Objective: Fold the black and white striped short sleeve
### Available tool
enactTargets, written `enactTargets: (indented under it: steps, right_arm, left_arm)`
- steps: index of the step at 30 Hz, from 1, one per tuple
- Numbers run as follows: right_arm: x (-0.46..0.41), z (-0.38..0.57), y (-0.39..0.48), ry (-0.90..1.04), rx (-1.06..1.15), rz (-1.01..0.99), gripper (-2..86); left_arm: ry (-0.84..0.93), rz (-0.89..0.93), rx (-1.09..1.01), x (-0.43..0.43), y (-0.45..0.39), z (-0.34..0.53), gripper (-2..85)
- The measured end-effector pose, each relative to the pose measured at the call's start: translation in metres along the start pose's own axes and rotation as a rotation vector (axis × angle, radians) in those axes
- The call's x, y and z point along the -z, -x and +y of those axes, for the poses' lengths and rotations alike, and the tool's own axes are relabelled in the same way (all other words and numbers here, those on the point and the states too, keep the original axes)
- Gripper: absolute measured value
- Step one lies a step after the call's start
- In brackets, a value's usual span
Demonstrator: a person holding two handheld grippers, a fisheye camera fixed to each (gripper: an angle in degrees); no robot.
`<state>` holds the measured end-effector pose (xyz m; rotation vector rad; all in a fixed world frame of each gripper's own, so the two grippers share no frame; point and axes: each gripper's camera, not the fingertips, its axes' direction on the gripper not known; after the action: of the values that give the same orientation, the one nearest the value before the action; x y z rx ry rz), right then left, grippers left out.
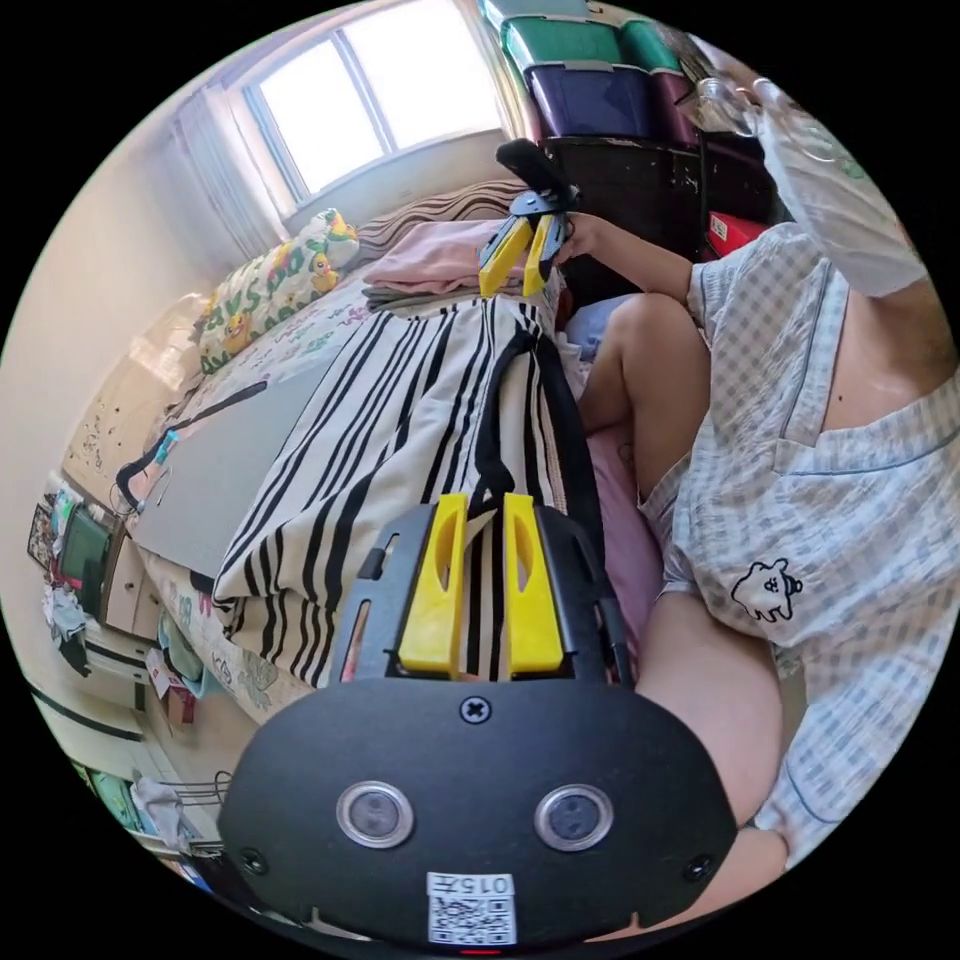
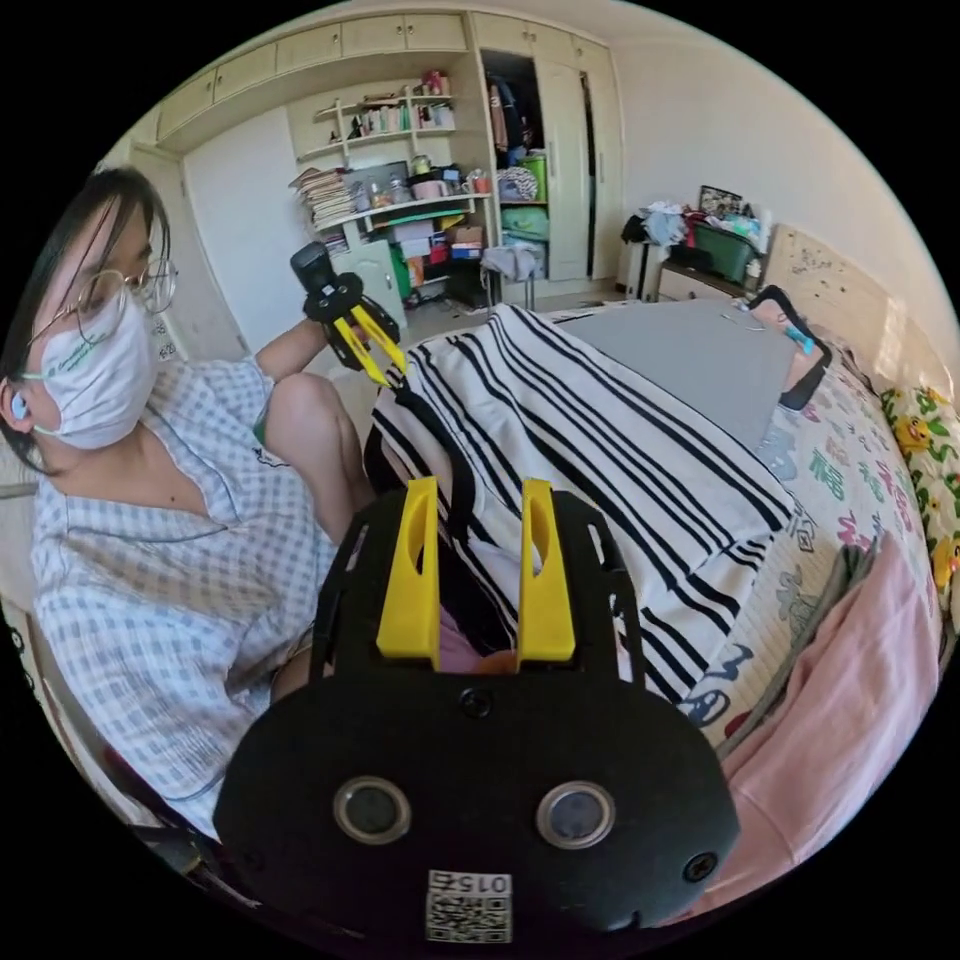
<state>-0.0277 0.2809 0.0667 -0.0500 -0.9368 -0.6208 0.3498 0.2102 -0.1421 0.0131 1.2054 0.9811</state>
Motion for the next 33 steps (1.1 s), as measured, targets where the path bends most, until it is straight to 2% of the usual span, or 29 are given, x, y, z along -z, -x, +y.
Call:
enactTargets:
  steps: [3, 7, 10, 16, 18, 19, 21, 23, 25, 26, 29, 33]
  right_arm:
    - [-0.04, 0.029, 0.01, 0.147, 0.013, 0.139, 10.5]
    - [-0.062, 0.075, 0.019, 0.204, 0.041, 0.155, 4.4]
    - [-0.049, 0.104, 0.024, 0.127, 0.035, 0.173, 0.0]
    - [-0.056, 0.137, 0.027, 0.093, 0.013, 0.238, 1.3]
    - [-0.05, 0.139, 0.032, 0.01, 0.006, 0.276, 4.8]
    - [-0.046, 0.138, 0.04, -0.057, 0.03, 0.276, 5.4]
    - [-0.046, 0.13, 0.057, -0.153, 0.101, 0.252, 5.8]
    - [-0.056, 0.115, 0.072, -0.212, 0.164, 0.221, 6.1]
    - [-0.084, 0.089, 0.086, -0.244, 0.224, 0.144, 6.6]
    - [-0.094, 0.082, 0.088, -0.243, 0.236, 0.117, 6.8]
    - [-0.151, 0.049, 0.097, -0.164, 0.275, 0.017, 8.5]
    - [-0.226, 0.033, 0.104, 0.015, 0.321, 0.003, 11.2]
  left_arm:
    - [0.017, -0.013, -0.01, -0.01, -0.011, 0.008, 4.6]
    - [-0.044, -0.048, -0.026, 0.008, -0.027, 0.014, 2.1]
    - [-0.069, -0.047, -0.052, 0.017, -0.038, 0.018, 1.4]
    - [0.04, 0.046, -0.049, -0.008, -0.025, 0.047, 1.0]
    - [-0.046, 0.132, -0.072, 0.013, -0.017, 0.072, 0.7]
    - [-0.157, 0.134, -0.045, 0.033, -0.009, 0.092, 0.7]
    - [-0.279, 0.048, 0.113, 0.056, 0.016, 0.122, 0.8]
    - [-0.336, -0.086, 0.51, 0.064, 0.071, 0.17, 1.5]
    - [-0.337, -0.101, 0.748, 0.052, 0.11, 0.212, 2.5]
    - [-0.342, -0.055, 0.871, 0.04, 0.135, 0.24, 4.0]
    - [-0.426, 0.14, 1.056, 0.014, 0.187, 0.298, 7.8]
    - [-0.442, 0.197, 1.197, -0.012, 0.232, 0.341, 10.0]
